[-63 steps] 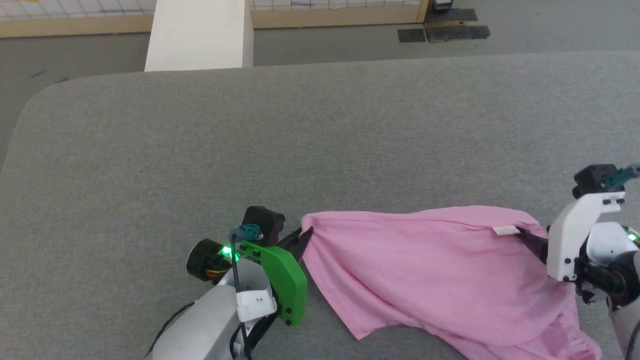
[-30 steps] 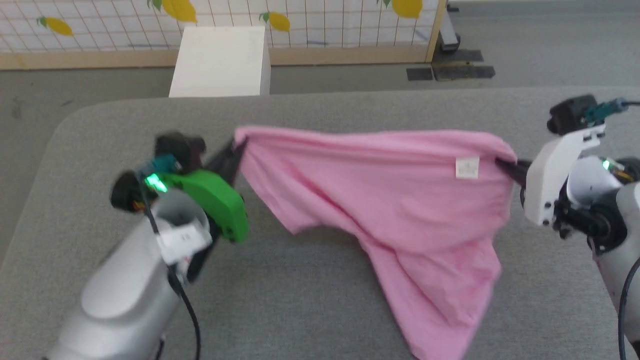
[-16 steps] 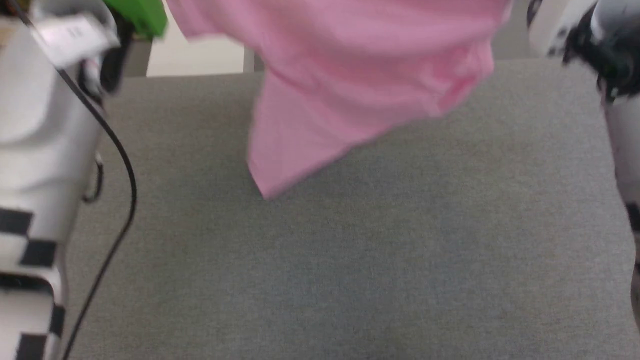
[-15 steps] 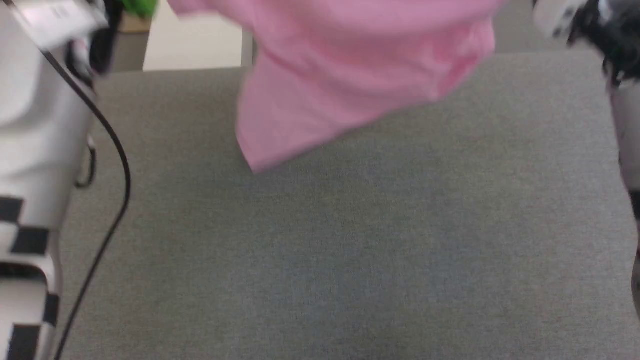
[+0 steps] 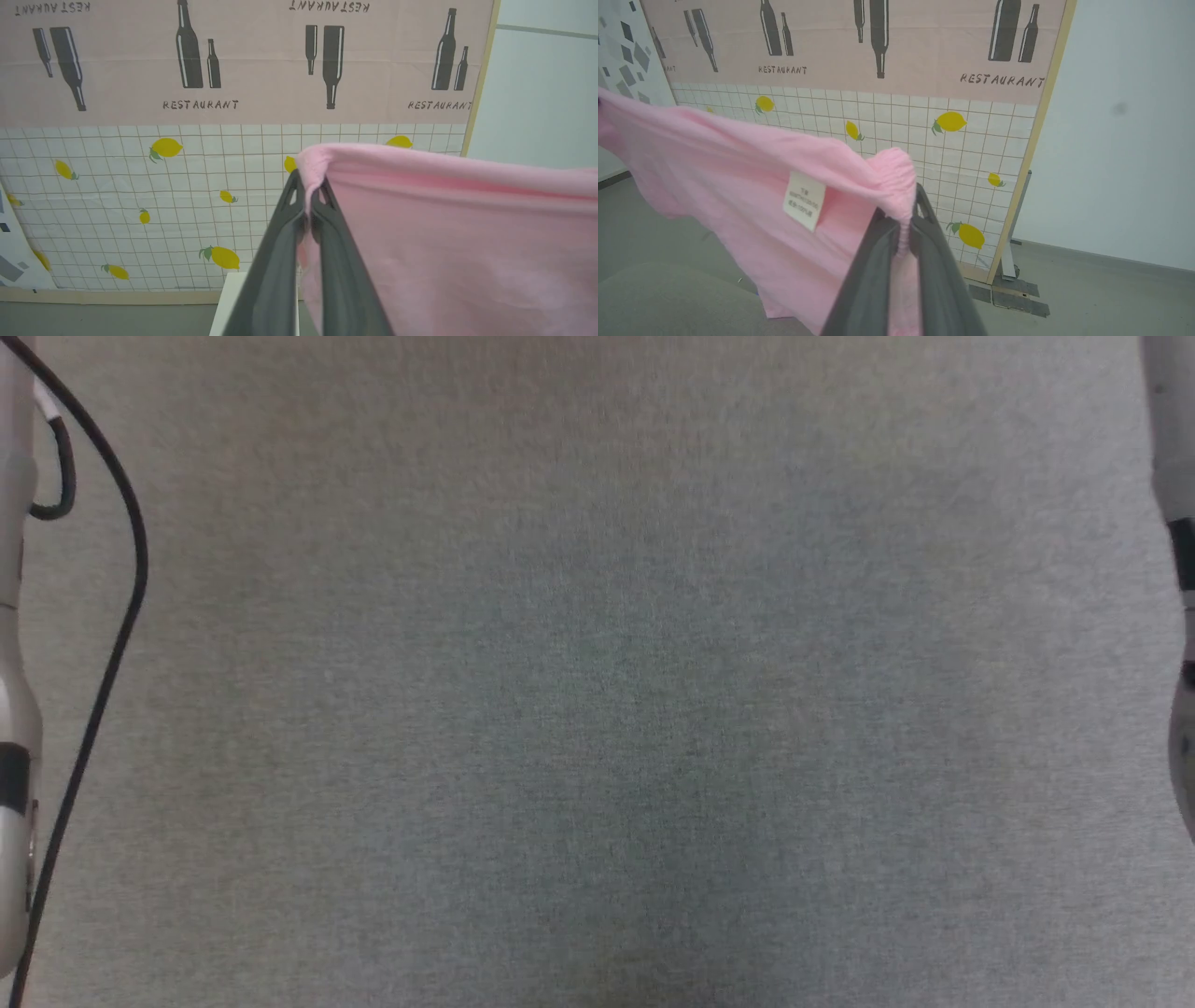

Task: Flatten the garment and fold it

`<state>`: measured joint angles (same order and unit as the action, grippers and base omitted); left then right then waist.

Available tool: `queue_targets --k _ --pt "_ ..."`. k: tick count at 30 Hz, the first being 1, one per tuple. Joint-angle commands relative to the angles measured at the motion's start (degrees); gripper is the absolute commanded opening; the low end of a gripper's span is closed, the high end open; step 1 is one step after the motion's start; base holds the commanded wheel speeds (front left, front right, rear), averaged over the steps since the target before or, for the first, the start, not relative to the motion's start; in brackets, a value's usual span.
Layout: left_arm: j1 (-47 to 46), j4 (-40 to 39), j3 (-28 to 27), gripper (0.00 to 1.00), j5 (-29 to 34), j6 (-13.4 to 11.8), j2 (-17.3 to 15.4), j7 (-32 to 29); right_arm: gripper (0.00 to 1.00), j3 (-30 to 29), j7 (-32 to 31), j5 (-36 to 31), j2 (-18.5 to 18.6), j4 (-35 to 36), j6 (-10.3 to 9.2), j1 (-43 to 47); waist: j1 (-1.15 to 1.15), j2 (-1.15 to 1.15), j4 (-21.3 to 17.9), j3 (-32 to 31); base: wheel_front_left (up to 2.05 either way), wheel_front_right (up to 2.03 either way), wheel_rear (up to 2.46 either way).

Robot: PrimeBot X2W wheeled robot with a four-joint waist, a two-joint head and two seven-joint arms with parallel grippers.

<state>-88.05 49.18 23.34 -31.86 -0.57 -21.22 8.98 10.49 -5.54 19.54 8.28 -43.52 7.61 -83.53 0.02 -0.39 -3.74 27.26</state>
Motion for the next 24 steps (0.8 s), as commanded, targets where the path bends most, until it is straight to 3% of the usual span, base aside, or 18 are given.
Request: queue_targets --k 1,8,14,15,24 --pt "-0.5 1.3 -0.3 0.00 -0.8 0.3 0.0 1.1 0.00 0.7 1.3 -0.1 -0.2 -1.5 -0.12 -0.8 -0.02 0.39 -0.5 4.9 0.00 0.00 0.00" --pt "4.4 7.0 -1.4 0.00 -3.2 3.0 2.0 4.5 0.00 7.2 4.6 1.8 -0.6 -7.5 -0.12 1.8 -0.02 0.39 0.0 4.4 0.00 0.00 0.00" --pt "16.6 7.4 -2.2 0.00 -4.0 4.8 2.7 5.9 0.00 14.5 8.4 6.0 1.1 -7.1 -0.12 11.5 -0.02 0.39 0.7 -1.3 0.00 0.00 0.00" --pt "25.3 2.4 -5.0 0.00 -4.1 4.8 2.6 6.0 0.00 17.6 10.6 8.4 2.7 -4.7 -0.12 18.5 -0.02 0.39 1.3 -4.9 0.00 0.00 0.00" --pt "55.8 -17.1 -10.3 0.00 -0.8 2.2 3.0 6.0 0.00 20.6 13.6 12.7 7.4 6.4 -0.12 41.4 -0.02 0.39 1.7 -14.6 0.00 0.00 0.00"
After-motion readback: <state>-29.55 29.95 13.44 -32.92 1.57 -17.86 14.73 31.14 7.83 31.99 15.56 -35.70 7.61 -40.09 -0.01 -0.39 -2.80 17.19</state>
